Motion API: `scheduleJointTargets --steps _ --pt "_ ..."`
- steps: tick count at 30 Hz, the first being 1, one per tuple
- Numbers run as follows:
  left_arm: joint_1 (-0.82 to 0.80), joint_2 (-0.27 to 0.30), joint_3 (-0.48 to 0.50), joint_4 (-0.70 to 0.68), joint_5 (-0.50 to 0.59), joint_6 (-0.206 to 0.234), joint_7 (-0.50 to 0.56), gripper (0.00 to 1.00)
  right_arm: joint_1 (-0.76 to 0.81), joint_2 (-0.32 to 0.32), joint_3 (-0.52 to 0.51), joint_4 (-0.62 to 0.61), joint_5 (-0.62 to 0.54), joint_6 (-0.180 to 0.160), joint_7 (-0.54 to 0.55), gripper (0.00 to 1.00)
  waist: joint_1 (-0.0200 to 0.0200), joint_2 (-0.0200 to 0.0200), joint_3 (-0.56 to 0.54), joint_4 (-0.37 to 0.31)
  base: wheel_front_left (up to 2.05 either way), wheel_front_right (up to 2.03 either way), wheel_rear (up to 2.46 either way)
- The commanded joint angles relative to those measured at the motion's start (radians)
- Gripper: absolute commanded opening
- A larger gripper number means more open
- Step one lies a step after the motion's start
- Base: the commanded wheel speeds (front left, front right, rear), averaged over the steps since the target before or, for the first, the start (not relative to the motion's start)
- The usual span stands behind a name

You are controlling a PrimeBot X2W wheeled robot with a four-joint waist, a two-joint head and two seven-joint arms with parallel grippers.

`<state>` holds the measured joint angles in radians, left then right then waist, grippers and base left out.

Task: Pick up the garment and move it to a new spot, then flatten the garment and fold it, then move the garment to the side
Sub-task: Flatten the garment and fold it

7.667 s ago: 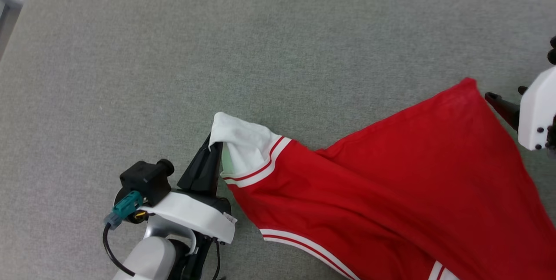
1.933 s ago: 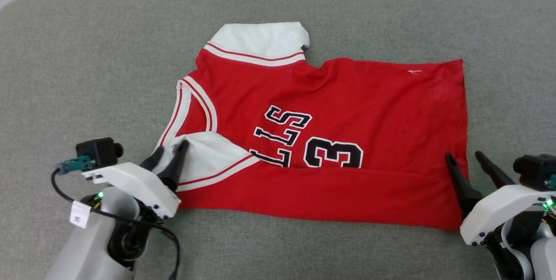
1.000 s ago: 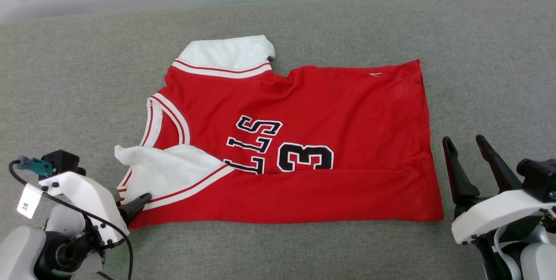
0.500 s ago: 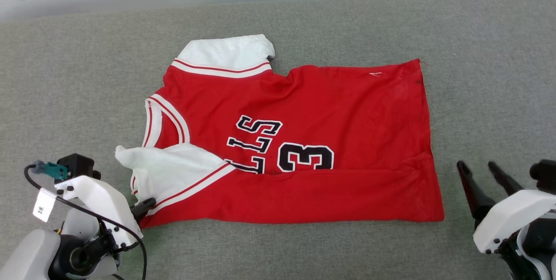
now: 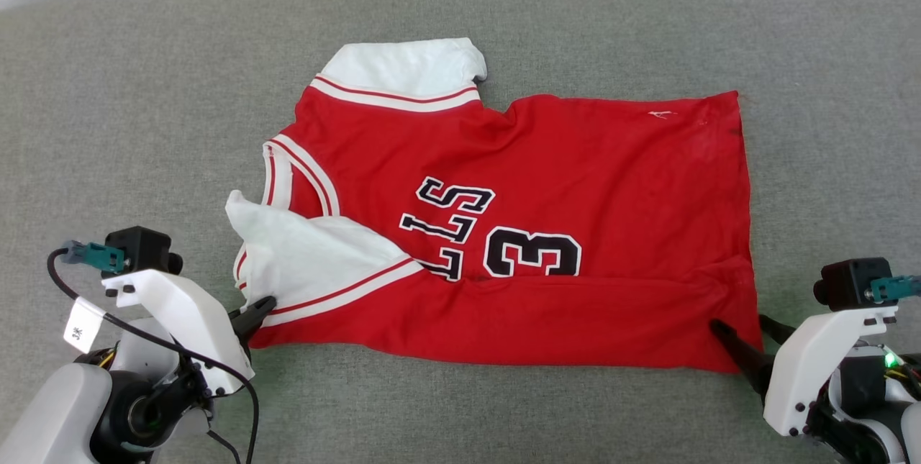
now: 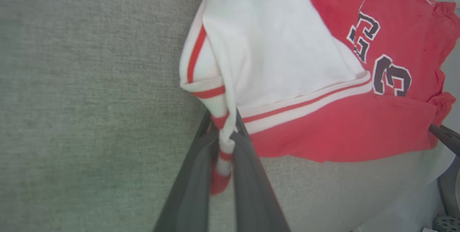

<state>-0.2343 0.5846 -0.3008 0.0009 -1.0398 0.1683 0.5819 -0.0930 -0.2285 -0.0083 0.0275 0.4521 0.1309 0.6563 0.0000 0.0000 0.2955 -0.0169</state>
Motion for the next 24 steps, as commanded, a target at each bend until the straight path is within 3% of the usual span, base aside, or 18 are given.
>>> scheduleJointTargets --steps 1,4,5,6,15,24 --pt "-0.011 -0.006 -0.001 -0.002 0.002 0.001 -0.005 0.0 -0.008 -0.007 0.022 0.026 0.011 0.0 0.021 1.0 0.0 0.0 0.011 0.006 0.0 0.0 0.0" --pt "-0.015 -0.012 -0.004 0.001 0.004 -0.003 -0.011 0.0 -0.009 -0.016 0.057 0.079 0.034 0.0 0.072 1.0 0.0 0.0 0.021 0.01 0.0 0.0 0.0" --pt "-0.015 -0.014 -0.005 0.003 0.005 -0.005 -0.013 0.0 -0.006 -0.02 0.07 0.093 0.039 0.0 0.094 0.45 0.0 0.0 0.022 0.012 0.0 0.0 0.0" --pt "-0.015 -0.015 -0.006 0.005 0.005 -0.007 -0.015 0.0 -0.01 -0.017 0.078 0.1 0.053 0.0 0.105 0.0 0.0 0.0 0.023 0.013 0.0 0.0 0.0" --pt "0.029 -0.023 0.015 -0.003 0.007 -0.021 -0.08 0.0 -0.054 -0.058 0.063 0.051 0.058 0.0 0.071 0.0 0.0 0.0 -0.024 0.011 0.0 0.0 0.0" --pt "0.126 -0.022 0.019 -0.035 0.006 -0.01 -0.119 0.0 0.0 -0.073 0.044 0.003 0.054 0.0 0.091 0.0 0.0 0.0 -0.134 0.027 0.0 0.0 0.0"
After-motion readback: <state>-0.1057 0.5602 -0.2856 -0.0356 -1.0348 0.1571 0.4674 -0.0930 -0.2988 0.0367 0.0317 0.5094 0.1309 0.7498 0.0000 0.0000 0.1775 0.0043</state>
